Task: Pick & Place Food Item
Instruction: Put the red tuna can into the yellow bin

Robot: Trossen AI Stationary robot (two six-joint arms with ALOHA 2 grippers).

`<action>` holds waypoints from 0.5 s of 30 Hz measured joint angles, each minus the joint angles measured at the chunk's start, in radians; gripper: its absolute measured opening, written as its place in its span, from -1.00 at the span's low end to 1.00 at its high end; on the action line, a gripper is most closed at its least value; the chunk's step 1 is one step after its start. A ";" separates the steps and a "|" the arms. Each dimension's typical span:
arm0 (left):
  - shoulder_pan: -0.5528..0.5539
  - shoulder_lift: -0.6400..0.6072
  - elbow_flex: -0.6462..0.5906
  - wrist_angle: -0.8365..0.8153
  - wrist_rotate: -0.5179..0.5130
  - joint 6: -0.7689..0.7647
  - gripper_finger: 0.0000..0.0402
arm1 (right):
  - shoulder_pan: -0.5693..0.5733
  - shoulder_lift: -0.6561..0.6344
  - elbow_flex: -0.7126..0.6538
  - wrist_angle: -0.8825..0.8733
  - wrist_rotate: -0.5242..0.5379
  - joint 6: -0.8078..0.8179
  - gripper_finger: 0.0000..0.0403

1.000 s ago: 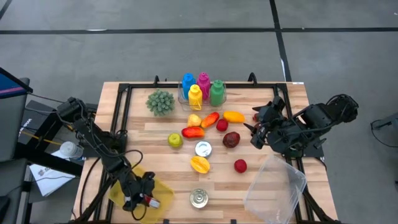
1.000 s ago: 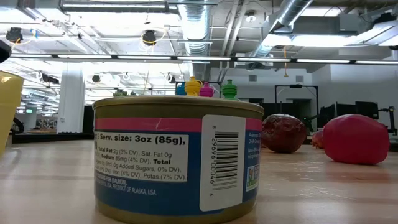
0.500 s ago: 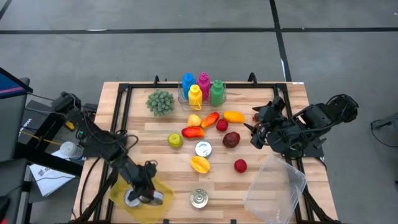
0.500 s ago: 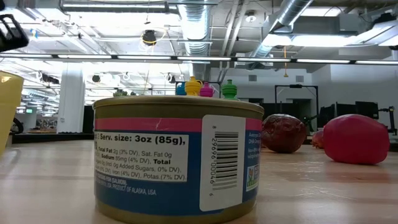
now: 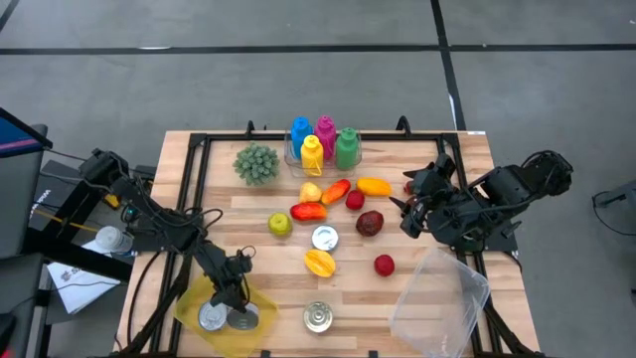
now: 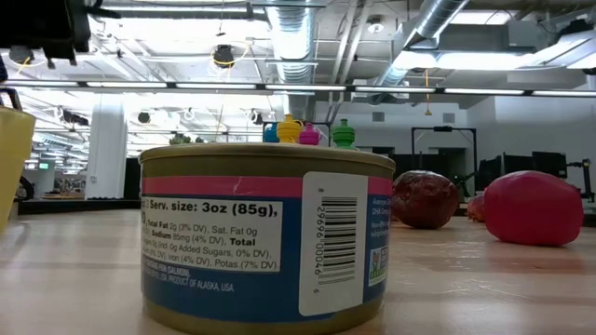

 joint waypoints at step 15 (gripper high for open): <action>-0.015 0.013 -0.016 0.000 0.003 0.004 -0.36 | 0.001 0.000 0.000 0.000 0.000 0.000 0.55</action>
